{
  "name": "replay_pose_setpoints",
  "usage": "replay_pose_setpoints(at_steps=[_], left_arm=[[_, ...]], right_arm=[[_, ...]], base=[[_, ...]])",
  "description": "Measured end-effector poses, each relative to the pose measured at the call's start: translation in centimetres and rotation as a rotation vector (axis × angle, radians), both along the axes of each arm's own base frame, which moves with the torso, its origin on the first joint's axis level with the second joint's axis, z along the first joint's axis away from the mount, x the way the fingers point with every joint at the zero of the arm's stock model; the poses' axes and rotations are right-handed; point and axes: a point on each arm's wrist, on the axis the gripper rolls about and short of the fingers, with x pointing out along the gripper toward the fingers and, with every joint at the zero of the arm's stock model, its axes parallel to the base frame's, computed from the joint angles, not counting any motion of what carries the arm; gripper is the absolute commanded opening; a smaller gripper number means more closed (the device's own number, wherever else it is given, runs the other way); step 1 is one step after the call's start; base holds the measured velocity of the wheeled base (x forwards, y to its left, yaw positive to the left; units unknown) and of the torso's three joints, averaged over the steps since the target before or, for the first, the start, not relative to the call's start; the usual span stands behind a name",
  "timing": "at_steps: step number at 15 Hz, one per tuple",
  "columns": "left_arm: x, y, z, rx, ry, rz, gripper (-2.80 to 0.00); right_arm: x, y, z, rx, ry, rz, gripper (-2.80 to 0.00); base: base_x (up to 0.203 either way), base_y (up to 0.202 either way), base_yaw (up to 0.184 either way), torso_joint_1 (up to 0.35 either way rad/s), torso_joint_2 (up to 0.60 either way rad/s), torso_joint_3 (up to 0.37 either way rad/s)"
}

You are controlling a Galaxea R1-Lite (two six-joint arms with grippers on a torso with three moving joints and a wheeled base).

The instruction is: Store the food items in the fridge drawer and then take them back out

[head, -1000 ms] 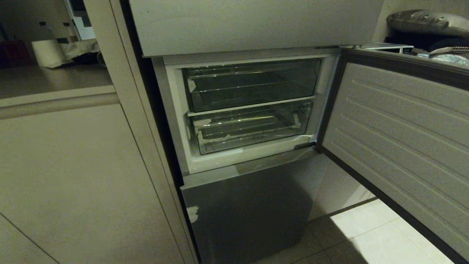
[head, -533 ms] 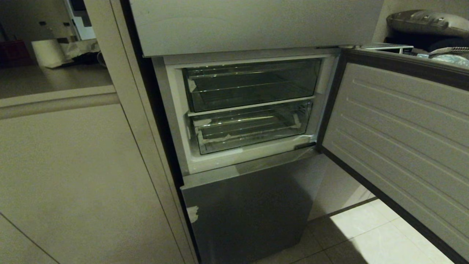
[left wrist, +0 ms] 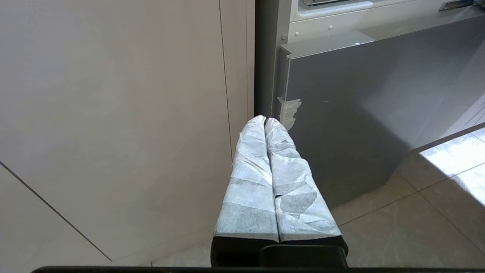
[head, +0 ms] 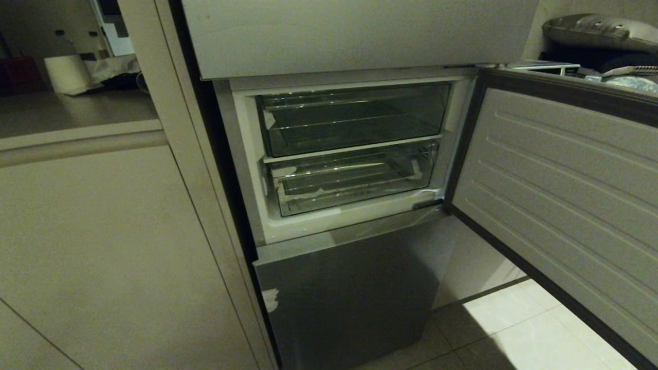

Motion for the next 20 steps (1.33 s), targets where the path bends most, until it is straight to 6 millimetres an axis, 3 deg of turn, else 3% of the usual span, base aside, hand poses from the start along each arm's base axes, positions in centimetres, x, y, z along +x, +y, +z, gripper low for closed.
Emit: replay_pose_setpoints(at_steps=[10,20], left_arm=[[0.0,0.0,0.03,-0.011,-0.003,0.002,-2.8],[0.0,0.0,0.03,-0.011,-0.003,0.002,-2.8]], right_arm=[[-0.01,0.0,0.0,0.0,-0.001,0.0,-2.8],[-0.01,0.0,0.01,0.0,-0.002,0.0,-2.8]], base=[[0.0,0.0,0.0,0.0,0.0,0.0],[0.0,0.005,-0.122,0.002,0.0,0.002]])
